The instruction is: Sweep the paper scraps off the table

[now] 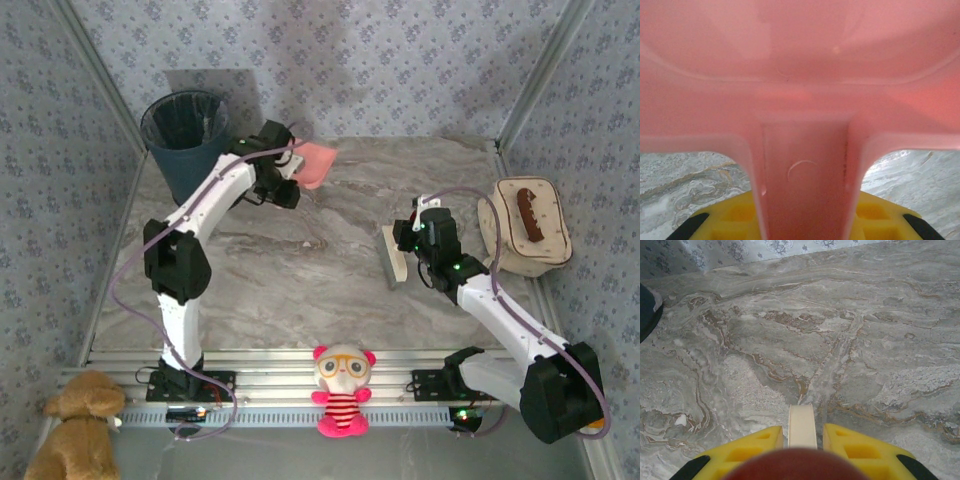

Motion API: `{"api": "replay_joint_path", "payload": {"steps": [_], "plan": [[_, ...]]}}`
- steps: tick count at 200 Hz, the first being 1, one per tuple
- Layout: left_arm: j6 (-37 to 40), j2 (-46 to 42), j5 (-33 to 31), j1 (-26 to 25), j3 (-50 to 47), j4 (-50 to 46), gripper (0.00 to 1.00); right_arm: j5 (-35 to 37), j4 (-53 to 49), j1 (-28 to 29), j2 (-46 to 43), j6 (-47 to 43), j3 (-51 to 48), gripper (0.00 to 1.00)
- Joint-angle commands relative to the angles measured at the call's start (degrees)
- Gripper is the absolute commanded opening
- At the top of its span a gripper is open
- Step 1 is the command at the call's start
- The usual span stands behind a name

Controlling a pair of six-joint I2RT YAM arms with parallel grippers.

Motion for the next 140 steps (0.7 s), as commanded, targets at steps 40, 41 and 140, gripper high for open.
{"api": "replay_joint_path", "payload": {"steps": [40,41,140], "plan": [[3.6,5.9,-2.0,-3.6,1.8,-3.2,0.0,2.0,0.7,-0.4,-2.7,0.8,-0.3,0.0],[3.7,6.1,-1.9,-3.6,1.8,-3.2,0.0,2.0,0.6,-0.4,-2.7,0.8,-0.3,0.0],[5.2,13.9,0.5,-5.4,3.1,-5.1,0.0,2.2,0.3,-0.6,-3.0,0.8,-0.2,0.0]]}}
